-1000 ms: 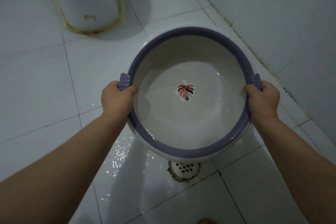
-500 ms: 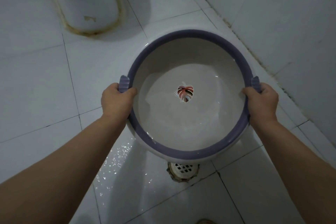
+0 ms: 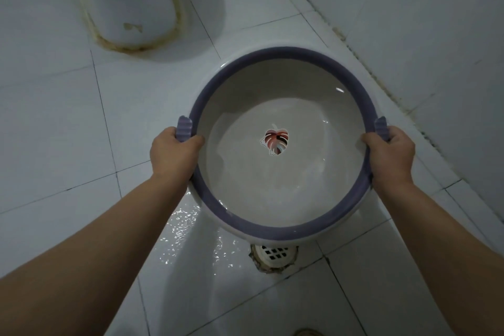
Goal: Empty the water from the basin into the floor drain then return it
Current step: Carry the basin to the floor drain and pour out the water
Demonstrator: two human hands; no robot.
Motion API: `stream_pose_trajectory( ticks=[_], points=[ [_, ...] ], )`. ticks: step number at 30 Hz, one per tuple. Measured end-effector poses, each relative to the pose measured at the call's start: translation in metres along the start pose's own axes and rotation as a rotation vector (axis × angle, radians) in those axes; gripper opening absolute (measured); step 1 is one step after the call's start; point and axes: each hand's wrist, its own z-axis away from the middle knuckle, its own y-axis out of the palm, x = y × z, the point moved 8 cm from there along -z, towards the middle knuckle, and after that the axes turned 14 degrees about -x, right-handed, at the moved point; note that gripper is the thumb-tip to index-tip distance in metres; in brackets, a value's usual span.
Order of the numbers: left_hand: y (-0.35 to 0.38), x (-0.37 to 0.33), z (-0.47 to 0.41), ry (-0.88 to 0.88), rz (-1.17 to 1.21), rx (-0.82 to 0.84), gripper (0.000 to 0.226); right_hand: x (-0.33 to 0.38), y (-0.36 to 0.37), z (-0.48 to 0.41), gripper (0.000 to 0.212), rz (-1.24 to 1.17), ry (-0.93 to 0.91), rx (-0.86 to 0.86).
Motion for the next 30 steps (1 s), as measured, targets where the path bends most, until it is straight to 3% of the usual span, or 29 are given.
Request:
stream_pose_trajectory(
  ticks=[30],
  points=[
    [-0.0016, 0.0080, -0.0021, 0.040, 0.020, 0.008, 0.018, -0.0001, 0.0021, 0.0008, 0.030, 0.015, 0.008, -0.002]
  ],
)
